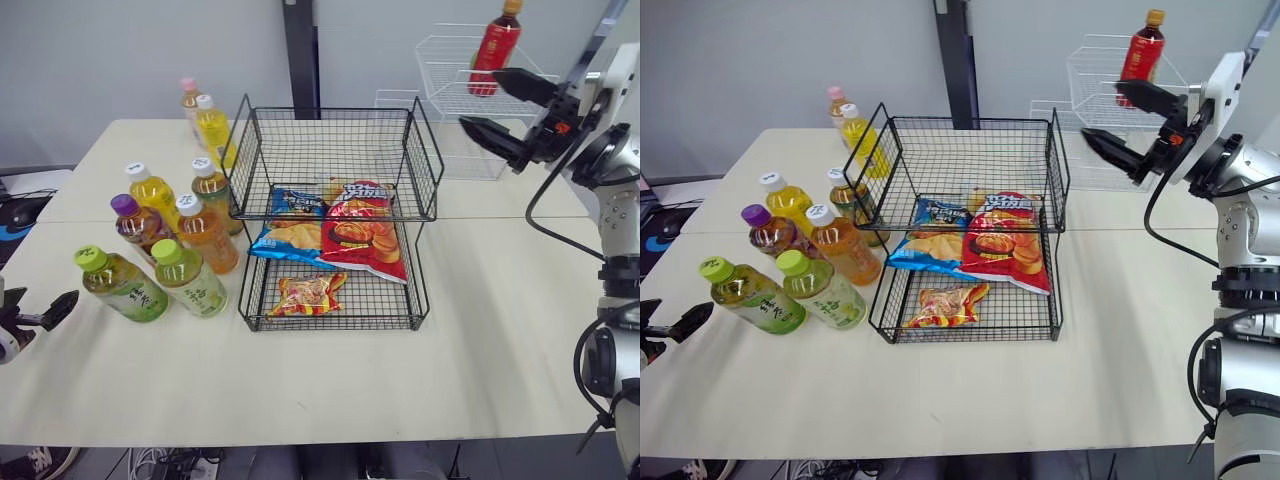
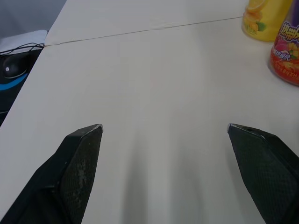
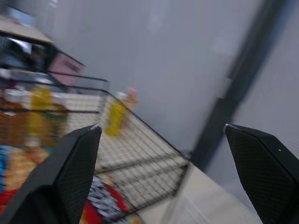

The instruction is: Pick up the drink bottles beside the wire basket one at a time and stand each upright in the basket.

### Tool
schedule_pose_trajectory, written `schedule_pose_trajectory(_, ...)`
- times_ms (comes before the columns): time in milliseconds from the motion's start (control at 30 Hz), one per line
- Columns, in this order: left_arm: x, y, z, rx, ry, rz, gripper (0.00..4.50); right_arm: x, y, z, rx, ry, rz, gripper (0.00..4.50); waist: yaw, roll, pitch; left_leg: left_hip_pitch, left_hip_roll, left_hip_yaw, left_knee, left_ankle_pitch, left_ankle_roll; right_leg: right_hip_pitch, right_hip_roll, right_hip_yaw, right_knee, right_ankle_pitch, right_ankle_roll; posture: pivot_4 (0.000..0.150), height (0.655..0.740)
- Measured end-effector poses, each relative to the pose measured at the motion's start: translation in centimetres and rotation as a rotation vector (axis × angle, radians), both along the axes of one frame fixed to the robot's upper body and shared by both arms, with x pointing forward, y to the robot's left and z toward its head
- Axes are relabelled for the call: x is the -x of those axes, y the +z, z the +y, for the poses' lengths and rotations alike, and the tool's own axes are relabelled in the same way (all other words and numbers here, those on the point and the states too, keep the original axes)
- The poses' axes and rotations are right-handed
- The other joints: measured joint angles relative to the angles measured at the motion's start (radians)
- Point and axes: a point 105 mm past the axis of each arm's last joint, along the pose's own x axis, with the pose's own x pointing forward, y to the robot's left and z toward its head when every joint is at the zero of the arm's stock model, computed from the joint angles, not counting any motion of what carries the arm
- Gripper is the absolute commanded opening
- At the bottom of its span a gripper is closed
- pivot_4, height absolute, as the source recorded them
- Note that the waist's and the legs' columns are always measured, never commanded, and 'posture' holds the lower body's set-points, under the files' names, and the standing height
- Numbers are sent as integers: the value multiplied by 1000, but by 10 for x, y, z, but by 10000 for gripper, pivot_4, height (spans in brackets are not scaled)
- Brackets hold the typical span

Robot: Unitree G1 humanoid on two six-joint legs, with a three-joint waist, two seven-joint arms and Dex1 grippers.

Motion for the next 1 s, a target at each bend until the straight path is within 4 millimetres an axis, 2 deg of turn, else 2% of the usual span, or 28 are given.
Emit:
schedule_pose_trajectory(100, 0, -6, -1, 9, -2, 19, 44434, 36, 4, 31, 30, 184, 53, 45000, 11, -2, -1, 0, 0, -1, 0, -1, 1, 0, 0, -1, 0, 0, 0, 1500, 7400)
schedule_pose_trajectory(167, 1, -8, -2, 14, -6, 24, 44434, 56, -7, 47, 67, 277, 107, 45000, 13, -6, -4, -1, 0, -3, 0, -1, 1, 0, 0, -2, -1, 0, -1, 1500, 7400)
schedule_pose_trajectory(333, 0, -10, -5, 31, -20, 20, 44434, 79, -36, 70, 130, 388, 119, 45000, 11, -9, -5, -1, 0, -4, 1, -1, 1, 0, 0, -3, 0, -3, 3, 1500, 7400)
schedule_pose_trajectory(467, 1, -10, -10, 41, -47, 10, 44434, 86, -55, 79, 160, 431, 4, 45000, 8, -10, -6, -1, 0, -4, 1, -1, 1, 0, 0, -3, 0, -3, 4, 1500, 7400)
schedule_pose_trajectory(633, 21, -8, -5, 42, -26, 1, 44434, 89, -81, 81, 154, 482, -8, 45000, 5, -11, -5, -1, 0, -3, 1, -1, 1, 0, 0, -3, 0, -2, 2, 1500, 7400)
schedule_pose_trajectory(800, 43, -8, -11, 89, -15, -35, 44434, 91, -92, 86, 103, 523, -21, 45000, 8, -11, -5, 0, 0, -4, 1, -1, 1, 1, 0, -3, 0, -3, 3, 1500, 7400)
schedule_pose_trajectory(1000, 70, -3, -22, 127, 12, -83, 44434, 89, -94, 93, 42, 529, -96, 45000, 8, -12, -6, 0, 0, -5, 1, -1, 1, 2, 0, -4, 0, -3, 3, 1500, 7400)
